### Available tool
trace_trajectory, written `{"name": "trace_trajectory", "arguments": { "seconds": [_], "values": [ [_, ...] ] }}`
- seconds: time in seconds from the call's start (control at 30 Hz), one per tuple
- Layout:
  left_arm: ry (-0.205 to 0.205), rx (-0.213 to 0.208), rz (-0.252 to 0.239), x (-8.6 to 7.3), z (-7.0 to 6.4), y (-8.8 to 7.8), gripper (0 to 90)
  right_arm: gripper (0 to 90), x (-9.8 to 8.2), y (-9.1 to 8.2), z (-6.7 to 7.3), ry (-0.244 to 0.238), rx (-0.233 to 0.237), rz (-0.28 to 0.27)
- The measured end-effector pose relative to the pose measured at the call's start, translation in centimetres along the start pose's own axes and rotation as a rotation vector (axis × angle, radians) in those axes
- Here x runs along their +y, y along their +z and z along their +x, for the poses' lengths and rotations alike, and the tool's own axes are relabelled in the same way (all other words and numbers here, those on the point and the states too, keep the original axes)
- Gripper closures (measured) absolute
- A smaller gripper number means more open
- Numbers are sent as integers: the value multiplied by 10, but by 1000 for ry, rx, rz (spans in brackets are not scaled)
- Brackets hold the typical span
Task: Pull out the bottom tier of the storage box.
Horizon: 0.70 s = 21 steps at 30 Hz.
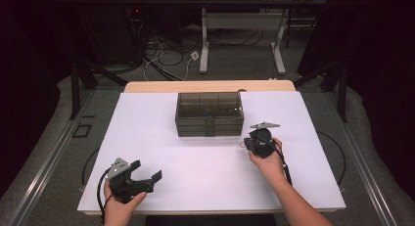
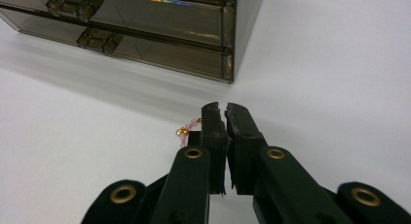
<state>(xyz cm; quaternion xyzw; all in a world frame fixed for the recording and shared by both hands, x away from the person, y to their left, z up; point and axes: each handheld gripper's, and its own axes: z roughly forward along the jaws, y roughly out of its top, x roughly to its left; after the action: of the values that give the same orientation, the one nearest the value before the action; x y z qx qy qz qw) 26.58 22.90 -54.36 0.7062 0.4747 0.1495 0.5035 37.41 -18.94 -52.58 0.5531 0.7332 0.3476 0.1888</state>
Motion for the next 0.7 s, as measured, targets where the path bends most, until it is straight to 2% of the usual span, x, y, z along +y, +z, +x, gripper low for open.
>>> {"name": "trace_trajectory", "arguments": {
  "seconds": [0.43,0.7],
  "values": [
    [0,0,2,0,0,0,12,869,-6,-11,-15,20,-15,-23],
    [0,-1,2,0,0,0,11,869,-12,-16,-28,54,-31,-31]
  ]
}}
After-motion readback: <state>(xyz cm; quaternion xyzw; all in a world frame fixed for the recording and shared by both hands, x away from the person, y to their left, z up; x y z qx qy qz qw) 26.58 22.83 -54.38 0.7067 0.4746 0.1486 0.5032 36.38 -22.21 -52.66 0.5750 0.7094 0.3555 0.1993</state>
